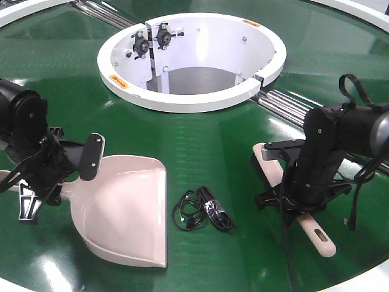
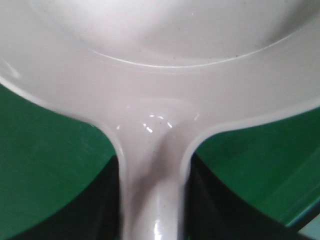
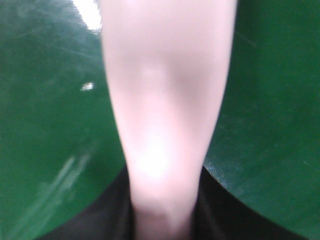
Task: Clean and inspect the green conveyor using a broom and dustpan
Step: 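Grasp the pink brush handle with the right gripper, then sweep the black cable into the dustpan with the right-held brush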
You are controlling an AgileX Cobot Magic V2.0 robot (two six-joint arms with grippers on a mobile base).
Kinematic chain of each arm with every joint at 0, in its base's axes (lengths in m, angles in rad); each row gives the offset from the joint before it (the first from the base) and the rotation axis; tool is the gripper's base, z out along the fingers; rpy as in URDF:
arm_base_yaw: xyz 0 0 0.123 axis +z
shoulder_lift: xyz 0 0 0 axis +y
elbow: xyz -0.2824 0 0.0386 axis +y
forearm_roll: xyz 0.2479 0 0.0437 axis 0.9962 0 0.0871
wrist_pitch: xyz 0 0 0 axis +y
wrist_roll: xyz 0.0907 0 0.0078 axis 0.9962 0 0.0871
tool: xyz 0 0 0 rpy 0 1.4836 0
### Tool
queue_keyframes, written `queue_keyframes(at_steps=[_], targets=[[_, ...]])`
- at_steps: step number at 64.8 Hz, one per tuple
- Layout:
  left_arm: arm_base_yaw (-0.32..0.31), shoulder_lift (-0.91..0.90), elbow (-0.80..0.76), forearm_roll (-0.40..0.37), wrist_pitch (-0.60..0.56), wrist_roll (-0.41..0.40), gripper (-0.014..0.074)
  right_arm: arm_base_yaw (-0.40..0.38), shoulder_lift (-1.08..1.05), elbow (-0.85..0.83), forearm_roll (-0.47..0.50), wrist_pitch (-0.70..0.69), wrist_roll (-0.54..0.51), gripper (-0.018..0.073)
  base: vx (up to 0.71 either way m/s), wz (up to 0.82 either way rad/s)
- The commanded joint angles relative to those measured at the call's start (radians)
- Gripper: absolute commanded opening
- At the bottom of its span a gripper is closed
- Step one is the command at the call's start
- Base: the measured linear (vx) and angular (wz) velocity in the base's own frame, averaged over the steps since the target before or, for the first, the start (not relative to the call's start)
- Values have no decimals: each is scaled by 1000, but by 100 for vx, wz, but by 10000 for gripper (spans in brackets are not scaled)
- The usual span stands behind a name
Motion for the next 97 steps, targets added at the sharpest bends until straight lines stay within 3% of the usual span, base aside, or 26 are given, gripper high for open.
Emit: queue_keyframes(at_steps=[1, 16, 39, 48, 68, 86, 97], targets=[[-8, -37, -29, -8, 8, 5, -6, 1, -46, -27, -6, -3, -2, -12, 0, 0], [-8, -37, -29, -8, 8, 5, -6, 31, -120, -24, -6, 52, 19, -6, 0, 0], [-8, -37, -29, -8, 8, 5, -6, 232, -136, -27, -45, 164, 175, -4, 0, 0], [-8, -37, -29, -8, 8, 5, -6, 235, -107, -27, -48, 186, 261, -4, 0, 0], [-8, -37, -29, -8, 8, 5, -6, 276, -62, -36, -31, 222, 304, -4, 0, 0], [-8, -37, -29, -8, 8, 5, -6, 392, 68, -193, -18, 281, 314, -4, 0, 0], [-8, -37, -29, -8, 8, 5, -6, 476, 165, -379, 63, 281, 272, -4, 0, 0]])
